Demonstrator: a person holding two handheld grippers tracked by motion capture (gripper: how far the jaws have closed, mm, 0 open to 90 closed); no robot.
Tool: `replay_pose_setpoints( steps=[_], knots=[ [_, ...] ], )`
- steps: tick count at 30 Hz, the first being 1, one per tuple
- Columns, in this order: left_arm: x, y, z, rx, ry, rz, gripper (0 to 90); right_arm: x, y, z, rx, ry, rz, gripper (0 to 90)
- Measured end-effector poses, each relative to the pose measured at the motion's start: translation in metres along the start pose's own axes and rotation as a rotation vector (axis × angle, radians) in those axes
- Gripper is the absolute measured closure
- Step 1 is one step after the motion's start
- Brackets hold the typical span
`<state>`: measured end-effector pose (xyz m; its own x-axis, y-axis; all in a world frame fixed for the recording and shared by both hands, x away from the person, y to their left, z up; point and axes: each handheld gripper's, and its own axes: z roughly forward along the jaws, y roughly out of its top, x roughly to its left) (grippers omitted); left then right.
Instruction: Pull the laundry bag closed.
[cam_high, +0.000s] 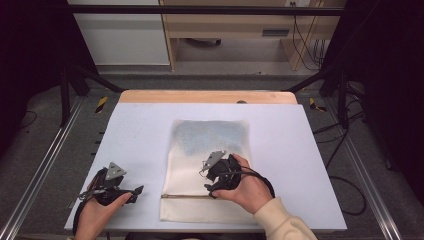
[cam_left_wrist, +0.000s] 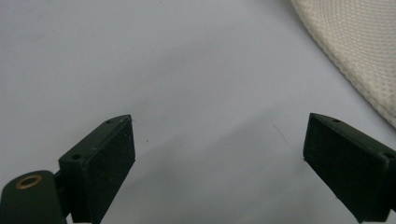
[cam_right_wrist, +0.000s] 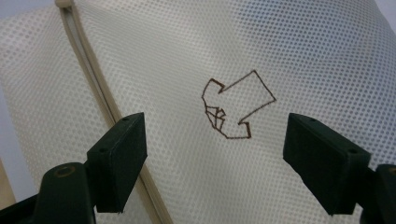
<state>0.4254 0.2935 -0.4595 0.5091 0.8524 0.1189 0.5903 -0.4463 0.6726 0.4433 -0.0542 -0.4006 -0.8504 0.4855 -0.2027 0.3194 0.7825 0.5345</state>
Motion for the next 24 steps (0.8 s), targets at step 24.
replay_pose_setpoints(
  steps=[24],
  knots=[
    [0.009, -0.002, -0.005, -0.013, 0.013, -0.012, 14.6, 0.024, 0.052, 0.018, 0.048, 0.15, -0.104, 55.3]
  ],
)
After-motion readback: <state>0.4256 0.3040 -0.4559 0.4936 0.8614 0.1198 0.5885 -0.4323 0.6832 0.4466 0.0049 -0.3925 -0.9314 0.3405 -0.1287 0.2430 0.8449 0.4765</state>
